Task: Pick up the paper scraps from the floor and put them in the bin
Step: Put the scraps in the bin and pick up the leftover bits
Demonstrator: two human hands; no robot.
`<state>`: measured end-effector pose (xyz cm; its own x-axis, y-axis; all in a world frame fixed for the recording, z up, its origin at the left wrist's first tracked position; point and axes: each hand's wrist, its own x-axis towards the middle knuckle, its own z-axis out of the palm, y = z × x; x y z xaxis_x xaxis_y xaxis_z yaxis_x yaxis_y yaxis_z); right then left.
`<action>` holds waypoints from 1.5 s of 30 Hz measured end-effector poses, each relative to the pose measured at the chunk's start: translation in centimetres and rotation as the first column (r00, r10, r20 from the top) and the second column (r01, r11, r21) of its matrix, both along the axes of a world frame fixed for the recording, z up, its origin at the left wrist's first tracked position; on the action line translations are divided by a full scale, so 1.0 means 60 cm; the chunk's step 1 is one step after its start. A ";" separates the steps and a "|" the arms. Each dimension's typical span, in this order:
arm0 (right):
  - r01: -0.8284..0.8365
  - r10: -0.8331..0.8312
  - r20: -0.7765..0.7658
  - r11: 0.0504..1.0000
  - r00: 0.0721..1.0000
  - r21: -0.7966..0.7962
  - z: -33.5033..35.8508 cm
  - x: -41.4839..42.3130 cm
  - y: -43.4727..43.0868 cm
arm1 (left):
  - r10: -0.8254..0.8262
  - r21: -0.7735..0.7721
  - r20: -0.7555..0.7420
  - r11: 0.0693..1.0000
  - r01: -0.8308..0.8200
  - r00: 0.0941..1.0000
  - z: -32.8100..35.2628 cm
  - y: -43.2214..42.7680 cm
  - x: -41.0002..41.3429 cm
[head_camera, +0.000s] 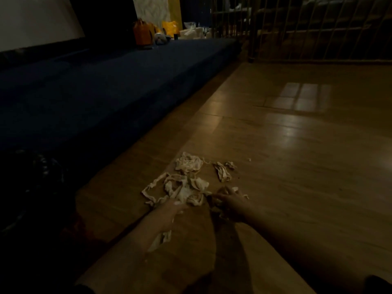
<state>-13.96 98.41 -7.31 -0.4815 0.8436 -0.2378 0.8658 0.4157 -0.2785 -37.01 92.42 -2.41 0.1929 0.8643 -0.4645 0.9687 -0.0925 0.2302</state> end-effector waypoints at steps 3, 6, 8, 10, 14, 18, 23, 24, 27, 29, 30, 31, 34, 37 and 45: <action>-0.021 0.037 -0.112 0.990 0.993 0.140 -0.021 -0.004 -0.007 | 0.072 0.129 0.041 0.989 -0.077 0.997 -0.017 -0.004 -0.008; -0.008 0.058 -0.230 0.977 0.971 0.211 -0.032 -0.006 -0.029 | 0.123 0.187 0.052 0.974 -0.131 0.991 -0.030 -0.007 -0.019; 0.031 0.035 -0.272 0.971 0.962 0.235 -0.017 -0.002 -0.029 | 0.183 0.254 0.171 0.941 -0.223 0.968 -0.028 0.002 -0.021; 0.139 -0.072 -0.368 0.977 0.927 0.159 0.009 0.004 -0.003 | 0.254 0.353 0.232 0.878 -0.324 0.939 -0.022 0.024 -0.017; 0.342 -0.230 -0.476 0.926 0.849 0.162 0.051 0.002 0.085 | 0.232 0.429 0.274 0.839 -0.335 0.933 -0.020 0.087 0.003; 0.438 -0.314 -0.502 0.886 0.806 0.148 0.043 -0.024 0.163 | 0.112 0.186 0.269 0.968 -0.166 0.957 -0.018 0.116 0.050; 0.338 -0.296 -0.258 0.932 0.920 0.135 -0.023 -0.042 0.187 | 0.056 0.111 -0.015 0.992 -0.054 0.998 -0.045 0.108 0.071; 0.342 -0.296 -0.264 0.928 0.918 0.149 -0.035 -0.043 0.176 | 0.054 0.160 0.020 0.986 -0.056 0.998 -0.051 0.105 0.067; 0.361 -0.247 -0.381 0.895 0.891 0.264 -0.067 -0.051 0.131 | 0.099 0.262 0.098 0.957 -0.121 0.990 -0.066 0.094 0.057; 0.316 -0.194 -0.383 0.905 0.903 0.286 -0.070 -0.052 0.117 | 0.177 0.301 0.126 0.931 -0.208 0.976 -0.075 0.084 0.060; 0.297 -0.183 -0.387 0.919 0.904 0.258 -0.062 -0.051 0.117 | 0.202 0.318 0.128 0.919 -0.234 0.971 -0.077 0.079 0.063; 0.290 -0.188 -0.401 0.933 0.897 0.212 -0.053 -0.047 0.120 | 0.211 0.334 0.128 0.911 -0.243 0.969 -0.081 0.074 0.066; 0.373 -0.311 -0.469 0.927 0.826 0.043 -0.011 -0.016 0.119 | 0.226 0.320 0.159 0.909 -0.267 0.961 -0.088 0.059 0.062; 0.441 -0.368 -0.498 0.897 0.785 0.033 0.012 0.030 0.094 | 0.252 0.318 0.233 0.893 -0.318 0.939 -0.074 0.044 0.054; 0.145 -0.105 -0.206 0.971 0.973 0.192 -0.047 0.036 -0.062 | 0.163 0.417 0.286 0.866 -0.276 0.944 0.018 -0.004 0.052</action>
<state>-11.80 94.66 -10.13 -0.3888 0.9207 0.0336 0.8525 0.3734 -0.3659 -33.86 92.17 -1.34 0.0271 0.9995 0.0146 0.8988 -0.0307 0.4372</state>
